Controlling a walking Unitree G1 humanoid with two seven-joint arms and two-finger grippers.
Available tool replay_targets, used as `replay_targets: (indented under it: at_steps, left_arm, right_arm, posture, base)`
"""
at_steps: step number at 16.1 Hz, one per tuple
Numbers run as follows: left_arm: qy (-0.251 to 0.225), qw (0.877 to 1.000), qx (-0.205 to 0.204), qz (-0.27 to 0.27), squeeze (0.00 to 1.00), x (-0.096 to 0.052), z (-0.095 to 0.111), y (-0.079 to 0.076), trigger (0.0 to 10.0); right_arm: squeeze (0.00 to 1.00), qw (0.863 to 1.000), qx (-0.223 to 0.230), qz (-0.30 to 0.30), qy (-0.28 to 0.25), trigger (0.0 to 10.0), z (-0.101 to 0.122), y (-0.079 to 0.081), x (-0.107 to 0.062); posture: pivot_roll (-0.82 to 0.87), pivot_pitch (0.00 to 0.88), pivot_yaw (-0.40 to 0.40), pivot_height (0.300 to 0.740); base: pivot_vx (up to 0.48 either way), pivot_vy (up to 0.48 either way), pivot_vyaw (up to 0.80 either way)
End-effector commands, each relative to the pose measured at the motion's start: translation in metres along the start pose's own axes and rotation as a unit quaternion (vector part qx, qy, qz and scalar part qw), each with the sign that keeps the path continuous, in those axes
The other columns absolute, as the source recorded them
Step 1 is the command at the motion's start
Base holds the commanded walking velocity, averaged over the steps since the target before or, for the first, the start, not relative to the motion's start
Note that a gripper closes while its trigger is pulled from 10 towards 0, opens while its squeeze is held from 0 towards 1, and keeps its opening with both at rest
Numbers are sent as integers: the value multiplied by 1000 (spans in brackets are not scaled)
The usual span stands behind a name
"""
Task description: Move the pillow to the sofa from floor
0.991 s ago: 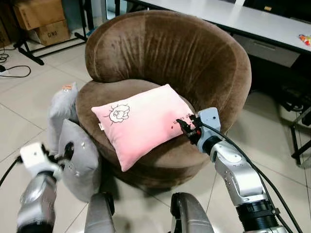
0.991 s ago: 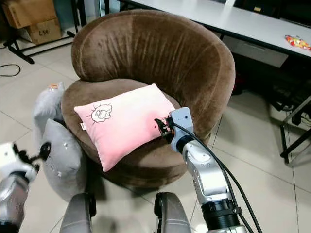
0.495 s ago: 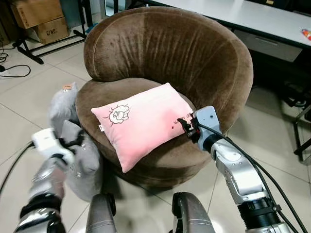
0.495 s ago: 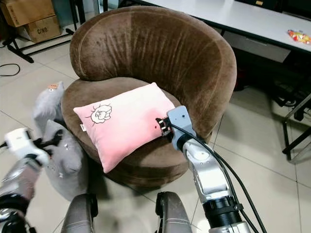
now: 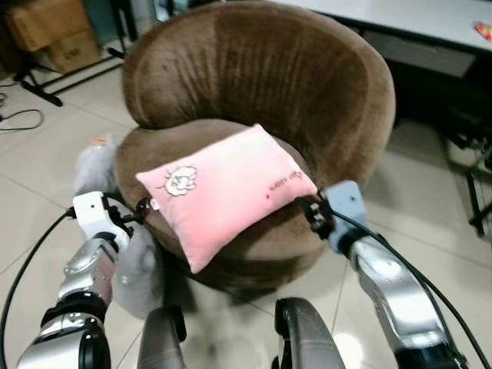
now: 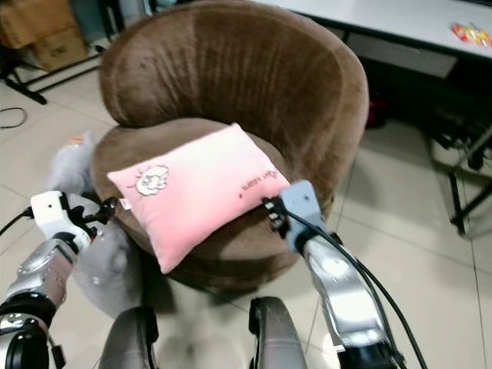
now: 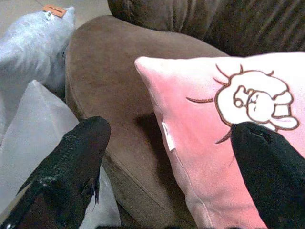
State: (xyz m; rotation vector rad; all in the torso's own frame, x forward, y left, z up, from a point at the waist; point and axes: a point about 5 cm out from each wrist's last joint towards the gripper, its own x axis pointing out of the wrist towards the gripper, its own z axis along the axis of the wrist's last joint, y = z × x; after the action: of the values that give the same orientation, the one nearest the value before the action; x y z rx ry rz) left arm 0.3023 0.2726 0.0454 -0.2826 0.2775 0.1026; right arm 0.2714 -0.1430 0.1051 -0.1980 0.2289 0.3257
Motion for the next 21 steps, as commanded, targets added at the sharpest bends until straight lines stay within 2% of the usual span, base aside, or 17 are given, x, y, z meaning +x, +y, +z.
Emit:
replay_targets:
  at_steps: [1, 2, 4, 5, 6, 7, 9, 11, 12, 14, 15, 16, 18, 20, 21]
  left_arm:
    - [5, 1000, -1, 0, 1000, 0, 0, 1, 10000]
    - [6, 1000, -7, 6, 1000, -1, -1, 4, 10000]
    - [17, 999, -46, 8, 949, -2, -6, 8, 10000]
    - [20, 998, -56, 7, 894, -2, -7, 8, 10000]
    - [25, 998, -64, 7, 788, -2, -8, 7, 10000]
    - [27, 998, -56, 10, 694, -1, -8, 8, 10000]
    - [27, 999, -33, 11, 678, 0, -5, 8, 10000]
    - [18, 1000, -15, -9, 667, 3, 1, 3, 10000]
    - [6, 999, -25, -22, 588, 4, 5, 2, 10000]
    - [3, 997, -73, -30, 412, 3, 4, 3, 10000]
    - [11, 994, -102, -37, 380, 2, 0, 3, 10000]
    - [18, 992, -122, -41, 259, 2, -2, 3, 10000]
    - [20, 986, -163, -39, 165, 3, -2, 3, 10000]
    - [36, 981, -186, -32, 0, 4, -3, 2, 10000]
    - [39, 982, -184, -26, 0, 5, -1, 2, 10000]
  right_arm:
    - [0, 1000, -3, -16, -6, 10000, 6, -8, -4]
    - [0, 1000, -4, -22, -8, 10000, 7, -10, -8]
    - [0, 999, -7, -34, -10, 10000, 10, -14, -13]
    - [0, 999, -8, -33, -9, 10000, 11, -13, -13]
    - [0, 1000, -6, -26, -7, 10000, 13, -10, -14]
    - [0, 1000, -2, -19, -10, 10000, 17, -6, -15]
    - [0, 1000, 10, -15, 3, 10000, 15, 0, -19]
    - [0, 999, 36, -17, 0, 10000, 13, 3, -23]
    - [0, 999, 36, -16, 4, 10000, 12, 5, -27]
    - [0, 999, 39, -13, 4, 10000, 14, 7, -30]
    - [0, 999, 37, -7, -9, 10000, 20, 9, -31]
    - [0, 999, 38, -4, -14, 10000, 22, 10, -31]
    - [0, 999, 35, -5, -20, 10000, 23, 11, -34]
    - [0, 999, 22, 0, -25, 10000, 26, 13, -37]
    - [0, 999, 18, 0, -27, 10000, 27, 13, -38]
  posture:
    - [-310, 103, -52, 603]
    - [-310, 123, -59, 603]
    - [-319, 141, -74, 603]
    - [-322, 143, -79, 603]
    - [-328, 148, -83, 603]
    - [-338, 165, -87, 603]
    - [-342, 189, -96, 598]
    - [-340, 193, -100, 578]
    - [-345, 192, -100, 568]
    - [-351, 188, -100, 548]
    - [-360, 185, -100, 548]
    - [-366, 185, -101, 548]
    - [-373, 186, -103, 548]
    - [-392, 182, -99, 548]
    - [-401, 183, -99, 548]
  base:
    - [0, 0, 0]
    - [0, 0, 0]
    - [0, 0, 0]
    - [0, 0, 0]
    - [0, 0, 0]
    - [0, 0, 0]
    - [0, 0, 0]
    - [0, 0, 0]
    - [0, 0, 0]
    - [0, 0, 0]
    - [0, 0, 0]
    - [0, 0, 0]
    - [0, 0, 0]
    - [0, 0, 0]
    - [0, 0, 0]
